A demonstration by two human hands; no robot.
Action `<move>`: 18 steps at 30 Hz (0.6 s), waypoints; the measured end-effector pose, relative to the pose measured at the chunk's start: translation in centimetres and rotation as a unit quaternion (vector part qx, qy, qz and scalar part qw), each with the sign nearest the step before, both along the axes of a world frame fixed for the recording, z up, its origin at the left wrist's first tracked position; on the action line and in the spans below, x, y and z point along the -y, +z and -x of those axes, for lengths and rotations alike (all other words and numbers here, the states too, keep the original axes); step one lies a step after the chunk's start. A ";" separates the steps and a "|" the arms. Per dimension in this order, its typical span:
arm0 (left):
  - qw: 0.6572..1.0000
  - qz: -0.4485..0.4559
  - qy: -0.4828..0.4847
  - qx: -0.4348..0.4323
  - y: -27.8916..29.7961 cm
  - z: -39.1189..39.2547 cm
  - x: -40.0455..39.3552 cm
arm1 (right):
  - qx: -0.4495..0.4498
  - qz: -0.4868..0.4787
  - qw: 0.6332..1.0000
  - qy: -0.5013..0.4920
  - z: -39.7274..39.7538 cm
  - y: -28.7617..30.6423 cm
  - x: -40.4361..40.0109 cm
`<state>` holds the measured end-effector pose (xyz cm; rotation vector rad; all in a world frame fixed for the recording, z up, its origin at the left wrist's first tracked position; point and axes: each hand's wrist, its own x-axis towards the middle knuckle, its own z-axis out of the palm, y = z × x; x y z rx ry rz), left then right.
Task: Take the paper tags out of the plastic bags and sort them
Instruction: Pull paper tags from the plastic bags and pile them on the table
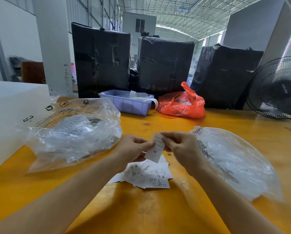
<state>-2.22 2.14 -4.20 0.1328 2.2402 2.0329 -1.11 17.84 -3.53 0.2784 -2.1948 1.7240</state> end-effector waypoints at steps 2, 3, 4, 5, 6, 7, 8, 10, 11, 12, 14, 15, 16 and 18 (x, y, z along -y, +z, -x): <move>1.000 0.020 -0.013 -0.005 0.3 0.0 0.3 | -0.009 0.010 1.000 -0.008 0.1 -0.1 -0.1; 0.999 0.038 -0.021 -0.014 0.5 -0.1 0.4 | -0.010 0.013 1.000 -0.013 0.1 0.0 -0.1; 0.997 0.061 -0.027 -0.028 0.9 -0.1 0.6 | -0.010 0.015 1.000 -0.015 0.0 0.1 -0.1; 0.995 0.082 -0.024 -0.045 1.4 -0.1 1.0 | -0.013 0.013 1.000 -0.019 0.0 0.3 -0.3; 0.993 0.099 -0.006 -0.068 2.0 0.0 1.5 | -0.025 0.009 0.999 -0.028 -0.1 0.7 -0.5; 0.988 0.114 0.030 -0.096 2.8 0.2 2.3 | -0.055 -0.004 0.997 -0.051 -0.2 1.3 -1.0; 0.979 0.131 0.082 -0.134 3.6 0.4 3.4 | -0.097 -0.030 0.991 -0.090 -0.3 2.1 -1.9; 0.935 0.193 0.208 -0.211 5.0 0.9 6.4 | -0.156 -0.146 0.957 -0.198 -0.1 3.6 -4.9; 0.906 0.231 0.268 -0.234 5.5 1.2 8.2 | -0.140 -0.233 0.929 -0.251 0.1 4.2 -6.9; 0.878 0.264 0.316 -0.245 5.6 1.6 10.1 | -0.087 -0.321 0.899 -0.286 0.2 4.7 -8.8; 0.837 0.325 0.375 -0.228 4.9 2.4 13.5 | 0.087 -0.436 0.841 -0.308 0.5 4.3 -11.8; 0.826 0.353 0.389 -0.207 4.3 2.8 14.8 | 0.148 -0.474 0.814 -0.302 0.6 3.6 -12.5; 0.820 0.374 0.393 -0.183 3.7 3.2 15.7 | 0.182 -0.507 0.793 -0.286 0.8 2.7 -13.1; 0.814 0.413 0.382 -0.143 2.8 3.7 16.6 | 0.200 -0.551 0.769 -0.255 1.2 1.1 -13.4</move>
